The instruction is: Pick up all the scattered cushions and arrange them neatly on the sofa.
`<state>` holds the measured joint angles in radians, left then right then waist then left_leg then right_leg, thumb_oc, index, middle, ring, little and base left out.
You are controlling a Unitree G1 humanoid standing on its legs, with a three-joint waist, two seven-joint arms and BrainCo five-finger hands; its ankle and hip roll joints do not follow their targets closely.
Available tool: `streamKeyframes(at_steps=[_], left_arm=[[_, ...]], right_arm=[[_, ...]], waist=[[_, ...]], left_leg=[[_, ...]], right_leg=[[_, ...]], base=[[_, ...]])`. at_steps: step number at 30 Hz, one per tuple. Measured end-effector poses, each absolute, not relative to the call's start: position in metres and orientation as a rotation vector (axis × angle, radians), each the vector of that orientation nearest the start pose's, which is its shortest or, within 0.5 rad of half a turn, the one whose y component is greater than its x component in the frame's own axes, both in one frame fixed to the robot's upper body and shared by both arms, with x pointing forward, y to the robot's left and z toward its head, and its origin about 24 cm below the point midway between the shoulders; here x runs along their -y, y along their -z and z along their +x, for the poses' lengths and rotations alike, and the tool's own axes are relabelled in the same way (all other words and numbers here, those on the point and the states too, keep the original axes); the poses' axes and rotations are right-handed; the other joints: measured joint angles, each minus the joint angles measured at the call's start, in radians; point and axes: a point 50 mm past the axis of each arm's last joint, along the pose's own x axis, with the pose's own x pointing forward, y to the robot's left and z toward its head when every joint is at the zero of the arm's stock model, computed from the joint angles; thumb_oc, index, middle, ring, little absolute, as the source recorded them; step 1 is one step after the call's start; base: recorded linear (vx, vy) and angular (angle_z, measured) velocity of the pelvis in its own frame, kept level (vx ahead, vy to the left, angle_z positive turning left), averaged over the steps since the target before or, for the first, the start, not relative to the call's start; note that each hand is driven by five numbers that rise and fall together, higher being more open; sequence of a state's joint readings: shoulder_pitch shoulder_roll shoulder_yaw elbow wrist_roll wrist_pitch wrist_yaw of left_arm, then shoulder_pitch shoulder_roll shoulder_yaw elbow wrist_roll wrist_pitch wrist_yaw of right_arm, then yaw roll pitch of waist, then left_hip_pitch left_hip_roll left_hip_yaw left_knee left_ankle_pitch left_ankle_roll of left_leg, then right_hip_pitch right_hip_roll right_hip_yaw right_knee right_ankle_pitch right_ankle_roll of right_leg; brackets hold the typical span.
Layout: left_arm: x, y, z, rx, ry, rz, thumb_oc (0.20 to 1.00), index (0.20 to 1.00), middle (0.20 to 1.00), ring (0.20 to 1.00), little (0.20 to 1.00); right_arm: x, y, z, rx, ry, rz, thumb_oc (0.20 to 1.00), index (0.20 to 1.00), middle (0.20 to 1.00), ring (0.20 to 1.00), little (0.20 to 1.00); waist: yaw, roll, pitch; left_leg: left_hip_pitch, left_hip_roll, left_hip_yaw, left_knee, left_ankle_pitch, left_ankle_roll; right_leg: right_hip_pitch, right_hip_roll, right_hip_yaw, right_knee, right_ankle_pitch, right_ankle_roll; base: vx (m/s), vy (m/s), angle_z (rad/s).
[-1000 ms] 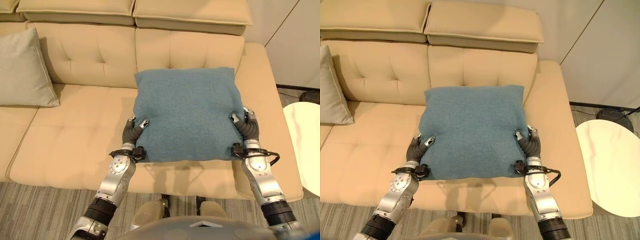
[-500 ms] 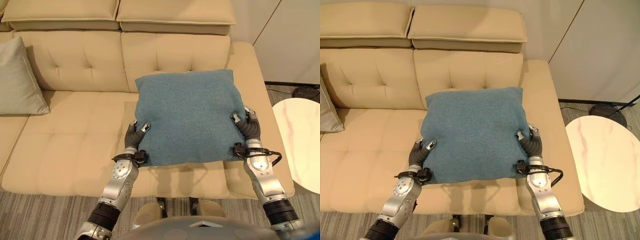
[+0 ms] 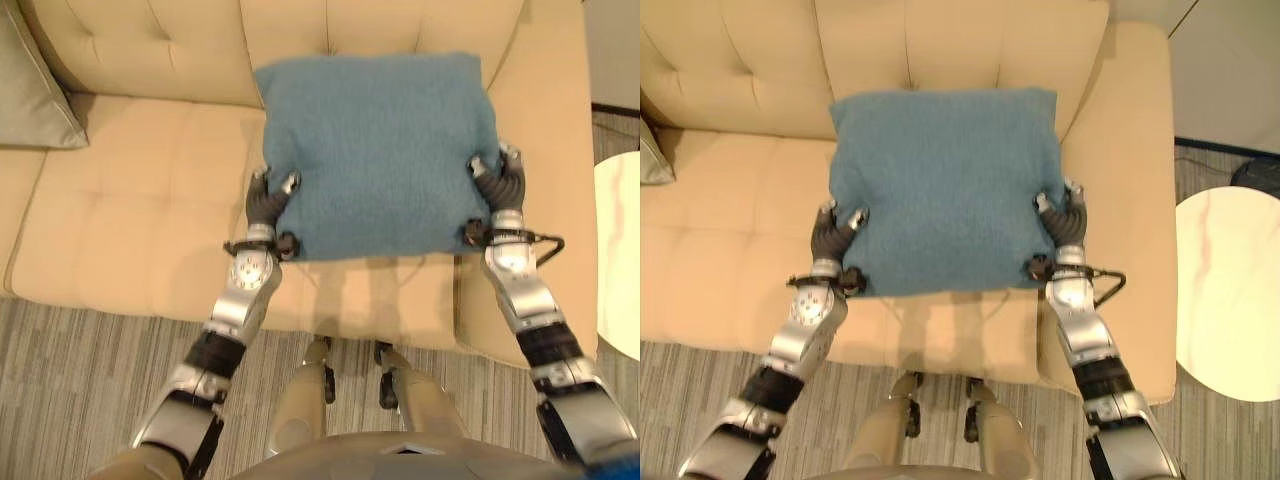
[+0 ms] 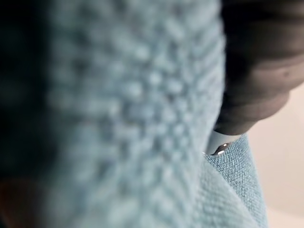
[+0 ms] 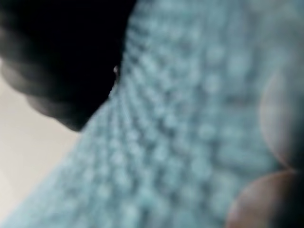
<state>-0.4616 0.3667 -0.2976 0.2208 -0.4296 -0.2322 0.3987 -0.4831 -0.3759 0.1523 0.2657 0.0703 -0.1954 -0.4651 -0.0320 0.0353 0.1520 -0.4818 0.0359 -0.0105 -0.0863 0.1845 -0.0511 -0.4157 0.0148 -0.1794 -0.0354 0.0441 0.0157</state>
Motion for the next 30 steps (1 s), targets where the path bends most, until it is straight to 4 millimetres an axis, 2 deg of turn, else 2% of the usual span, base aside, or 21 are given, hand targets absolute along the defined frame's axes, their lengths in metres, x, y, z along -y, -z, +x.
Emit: streamKeyframes(at_steps=[2,4,6,8,9,11,12,13,14,15,16,18,20,21,22,23,24,26,28,29,30], left_arm=[[-0.153,-0.154,0.333,0.432,-0.085,-0.03,0.2,0.2,0.2,0.2,0.2],[-0.152,-0.183,0.349,0.509,-0.116,0.03,0.2,0.2,0.2,0.2,0.2],[-0.147,-0.219,0.357,0.625,-0.165,0.053,0.2,0.2,0.2,0.2,0.2],[-0.146,-0.226,0.356,0.667,-0.195,0.057,0.2,0.2,0.2,0.2,0.2],[-0.148,-0.228,0.358,0.693,-0.229,0.104,0.2,0.2,0.2,0.2,0.2],[-0.15,-0.235,0.371,0.693,-0.297,0.176,0.2,0.2,0.2,0.2,0.2],[-0.15,-0.236,0.376,0.681,-0.319,0.201,0.2,0.2,0.2,0.2,0.2],[-0.15,-0.242,0.383,0.673,-0.341,0.23,0.2,0.2,0.2,0.2,0.2],[-0.151,-0.254,0.391,0.675,-0.368,0.263,0.2,0.2,0.2,0.2,0.2],[-0.152,-0.266,0.396,0.672,-0.385,0.289,0.2,0.2,0.2,0.2,0.2],[-0.153,-0.267,0.397,0.662,-0.39,0.299,0.2,0.2,0.2,0.2,0.2],[-0.157,-0.251,0.404,0.585,-0.385,0.376,0.2,0.2,0.2,0.2,0.2],[-0.159,-0.243,0.408,0.54,-0.36,0.452,0.2,0.2,0.2,0.2,0.2],[-0.158,-0.25,0.41,0.544,-0.346,0.492,0.2,0.2,0.2,0.2,0.2],[-0.159,-0.267,0.411,0.573,-0.346,0.518,0.2,0.2,0.2,0.2,0.2],[-0.163,-0.277,0.412,0.575,-0.353,0.521,0.555,0.555,0.555,0.555,0.555],[-0.164,-0.275,0.413,0.56,-0.347,0.522,1.0,1.0,1.0,1.0,1.0],[-0.167,-0.27,0.415,0.527,-0.339,0.565,1.0,1.0,1.0,1.0,1.0],[-0.17,-0.268,0.416,0.508,-0.338,0.575,1.0,1.0,1.0,1.0,1.0],[-0.171,-0.268,0.416,0.504,-0.341,0.58,1.0,1.0,1.0,1.0,1.0],[-0.172,-0.267,0.416,0.49,-0.346,0.587,1.0,1.0,1.0,1.0,1.0]], right_arm=[[0.181,-0.166,0.339,0.513,0.299,-0.242,0.2,0.2,0.2,0.2,0.2],[0.18,-0.193,0.349,0.594,0.342,-0.287,0.2,0.2,0.2,0.2,0.2],[0.174,-0.233,0.355,0.731,0.411,-0.318,0.2,0.2,0.2,0.2,0.2],[0.173,-0.242,0.354,0.783,0.45,-0.365,0.2,0.2,0.2,0.2,0.2],[0.171,-0.247,0.357,0.81,0.476,-0.419,0.2,0.2,0.2,0.2,0.2],[0.169,-0.264,0.366,0.861,0.525,-0.52,0.2,0.2,0.2,0.2,0.2],[0.168,-0.27,0.372,0.86,0.534,-0.572,0.2,0.2,0.2,0.2,0.2],[0.167,-0.281,0.377,0.87,0.548,-0.617,0.2,0.2,0.2,0.2,0.2],[0.162,-0.299,0.381,0.893,0.565,-0.643,0.2,0.2,0.2,0.2,0.2],[0.16,-0.309,0.384,0.902,0.58,-0.673,0.2,0.2,0.2,0.2,0.2],[0.158,-0.306,0.385,0.895,0.57,-0.7,0.2,0.2,0.2,0.2,0.2],[0.157,-0.285,0.394,0.813,0.535,-0.813,0.2,0.2,0.2,0.2,0.2],[0.162,-0.276,0.399,0.751,0.519,-0.849,0.2,0.2,0.2,0.2,0.2],[0.166,-0.281,0.401,0.739,0.522,-0.871,0.2,0.2,0.2,0.2,0.2],[0.165,-0.295,0.402,0.753,0.522,-0.861,0.2,0.2,0.2,0.2,0.2],[0.162,-0.299,0.403,0.741,0.5,-0.843,0.2,0.2,0.2,0.2,0.2],[0.163,-0.294,0.405,0.717,0.483,-0.853,0.2,0.2,0.2,0.2,0.2],[0.168,-0.285,0.409,0.648,0.45,-0.893,0.231,0.231,0.231,0.231,0.231],[0.172,-0.281,0.411,0.604,0.424,-0.907,0.2,0.2,0.2,0.2,0.2],[0.172,-0.28,0.411,0.588,0.414,-0.904,0.332,0.332,0.332,0.332,0.332],[0.173,-0.278,0.412,0.572,0.406,-0.917,0.592,0.592,0.592,0.592,0.592]], waist=[[0.0,0.004,-0.001],[0.004,0.009,-0.003],[0.006,0.012,-0.004],[0.009,0.012,-0.004],[0.01,0.012,-0.004],[0.01,0.013,-0.004],[0.008,0.014,-0.006],[0.001,0.008,-0.01],[0.004,0.014,-0.011],[0.005,0.012,-0.009],[0.001,0.012,-0.007],[-0.009,0.012,-0.007],[-0.007,0.013,-0.006],[-0.009,0.012,-0.007],[-0.005,0.009,-0.007],[-0.013,0.009,-0.006],[-0.016,0.009,-0.006],[-0.016,0.008,-0.006],[-0.011,0.008,-0.006],[-0.011,0.008,-0.006],[-0.011,0.007,-0.006]], left_leg=[[-0.023,0.0,0.001,0.002,0.001,0.001],[-0.052,-0.004,0.0,0.009,0.011,-0.006],[-0.094,-0.007,0.0,0.018,0.012,-0.006],[-0.096,-0.007,0.0,0.02,0.015,-0.001],[-0.099,-0.006,-0.001,0.023,0.02,0.005],[-0.134,-0.004,-0.007,0.043,0.032,0.022],[-0.144,-0.004,-0.021,0.043,0.037,0.037],[-0.168,-0.019,-0.026,0.043,0.037,0.037],[-0.209,-0.022,-0.023,0.043,0.048,0.023],[-0.25,-0.017,-0.024,0.05,0.067,-0.002],[-0.265,-0.012,-0.026,0.054,0.068,-0.004],[-0.263,0.0,-0.03,0.063,0.069,-0.002],[-0.249,0.005,-0.032,0.054,0.088,0.022],[-0.254,0.0,-0.037,0.051,0.09,0.025],[-0.281,-0.002,-0.028,0.049,0.095,0.017],[-0.313,-0.001,-0.027,0.074,0.097,0.014],[-0.31,0.002,-0.029,0.069,0.102,0.008],[-0.307,0.005,-0.027,0.062,0.107,0.0],[-0.309,0.007,-0.027,0.05,0.107,0.0],[-0.318,0.006,-0.027,0.047,0.107,0.0],[-0.328,0.003,-0.026,0.039,0.107,0.0]], right_leg=[[-0.029,-0.004,0.001,0.013,-0.004,0.0],[-0.055,-0.012,0.0,0.019,-0.007,0.0],[-0.094,-0.015,0.002,0.025,-0.007,0.001],[-0.106,-0.018,0.008,0.05,-0.014,0.009],[-0.136,-0.022,0.01,0.107,-0.035,0.029],[-0.25,-0.036,0.024,0.299,-0.083,0.053],[-0.325,-0.047,0.036,0.388,-0.134,0.076],[-0.32,-0.052,0.055,0.273,-0.137,0.085],[-0.303,-0.042,0.052,0.156,-0.038,0.012],[-0.328,-0.037,0.05,0.137,-0.012,0.013],[-0.34,-0.033,0.037,0.138,-0.007,0.007],[-0.347,-0.026,0.024,0.172,-0.007,0.007],[-0.395,-0.032,0.029,0.279,-0.034,0.037],[-0.399,-0.035,0.034,0.25,-0.07,0.053],[-0.364,-0.024,0.025,0.142,0.002,-0.013],[-0.381,-0.023,0.013,0.141,0.015,-0.018],[-0.382,-0.022,0.006,0.145,0.016,-0.018],[-0.383,-0.02,0.003,0.153,0.014,-0.017],[-0.398,-0.018,0.001,0.165,0.012,-0.014],[-0.418,-0.02,0.002,0.184,0.009,-0.01],[-0.449,-0.025,0.005,0.215,0.003,-0.004]], base=[[0.0,-0.016,0.01],[0.01,-0.023,0.07],[-0.02,-0.009,0.05],[-0.02,-0.006,0.02],[-0.01,-0.032,0.04],[-0.01,-0.046,0.05],[-0.03,-0.038,0.14],[-0.04,-0.039,0.19],[-0.04,-0.032,0.16],[-0.04,-0.034,0.05],[-0.03,-0.025,0.03],[-0.02,-0.023,0.06],[0.0,0.0,0.0],[0.0,0.0,0.0],[-0.02,-0.002,0.05],[-0.02,-0.009,0.04],[-0.02,-0.008,0.08],[-0.01,-0.006,0.07],[-0.01,0.002,-0.02],[-0.02,0.003,-0.07],[-0.03,0.0,-0.07]])
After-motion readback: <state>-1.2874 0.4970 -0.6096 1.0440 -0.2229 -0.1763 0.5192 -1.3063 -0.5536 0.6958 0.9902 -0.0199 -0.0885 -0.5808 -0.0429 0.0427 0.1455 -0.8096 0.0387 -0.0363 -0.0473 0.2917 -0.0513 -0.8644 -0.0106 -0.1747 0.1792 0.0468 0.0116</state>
